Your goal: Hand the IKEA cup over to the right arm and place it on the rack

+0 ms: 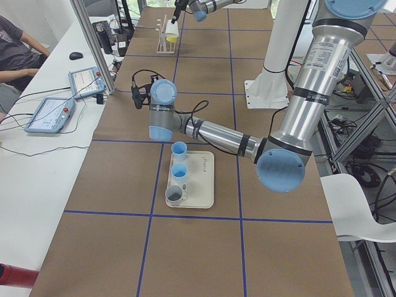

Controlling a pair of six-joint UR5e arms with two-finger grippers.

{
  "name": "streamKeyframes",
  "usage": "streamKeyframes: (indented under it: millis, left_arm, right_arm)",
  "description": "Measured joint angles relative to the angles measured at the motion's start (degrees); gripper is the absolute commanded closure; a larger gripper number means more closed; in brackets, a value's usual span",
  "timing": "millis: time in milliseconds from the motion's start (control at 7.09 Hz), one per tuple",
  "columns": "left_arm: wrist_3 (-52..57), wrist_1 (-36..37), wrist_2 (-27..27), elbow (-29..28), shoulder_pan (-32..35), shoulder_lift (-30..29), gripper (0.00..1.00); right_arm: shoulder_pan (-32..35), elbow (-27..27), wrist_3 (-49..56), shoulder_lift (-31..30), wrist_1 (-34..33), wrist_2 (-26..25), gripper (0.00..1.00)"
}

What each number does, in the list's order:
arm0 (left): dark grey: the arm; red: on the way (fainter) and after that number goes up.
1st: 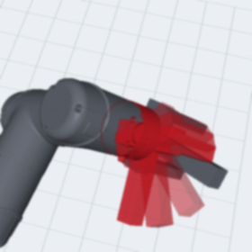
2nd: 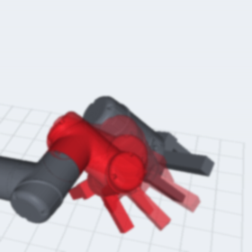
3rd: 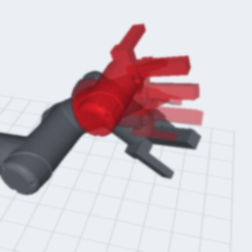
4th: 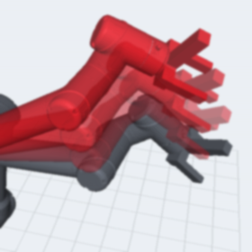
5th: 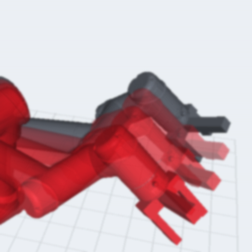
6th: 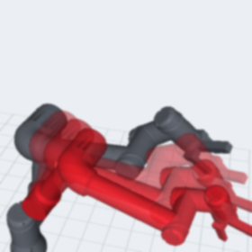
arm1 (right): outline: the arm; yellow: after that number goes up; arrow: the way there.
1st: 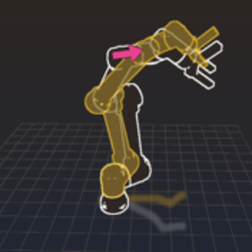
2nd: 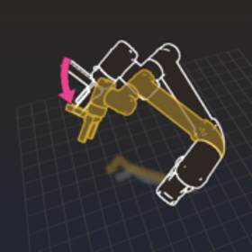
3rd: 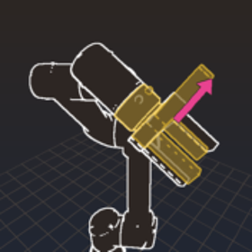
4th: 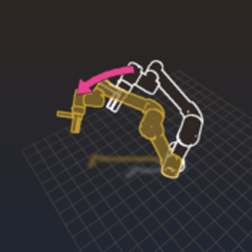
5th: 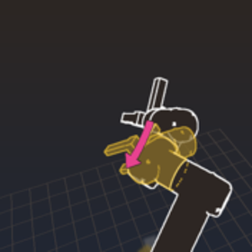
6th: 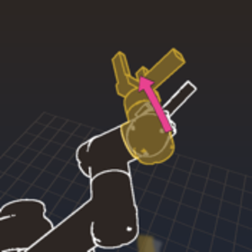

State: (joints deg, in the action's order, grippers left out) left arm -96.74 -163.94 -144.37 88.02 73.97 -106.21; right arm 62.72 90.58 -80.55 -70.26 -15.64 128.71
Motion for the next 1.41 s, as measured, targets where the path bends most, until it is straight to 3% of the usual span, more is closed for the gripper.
streamKeyframes:
  millis: [282, 706, 1129, 1411]
  left_arm:
    - [13.98, 8.49, -0.19, -0.20, 3.59, 2.01, 0.00]
    - [26.86, 15.92, 3.78, -0.26, 5.58, 5.04, 0.00]
    - [29.89, 16.46, 5.44, -0.20, 5.71, 6.54, 0.00]
    - [30.02, 16.46, 5.50, 0.20, 5.74, 7.34, 0.00]
  right_arm:
    - [7.78, -0.09, 9.99, -0.55, -10.33, 4.64, 0.64]
    - [17.90, 0.23, 35.64, -7.69, -26.16, 10.76, 0.64]
    - [19.19, 0.63, 57.40, -12.12, -43.28, 8.12, 0.64]
    - [19.01, 0.70, 61.89, -11.95, -49.51, 5.77, 0.64]
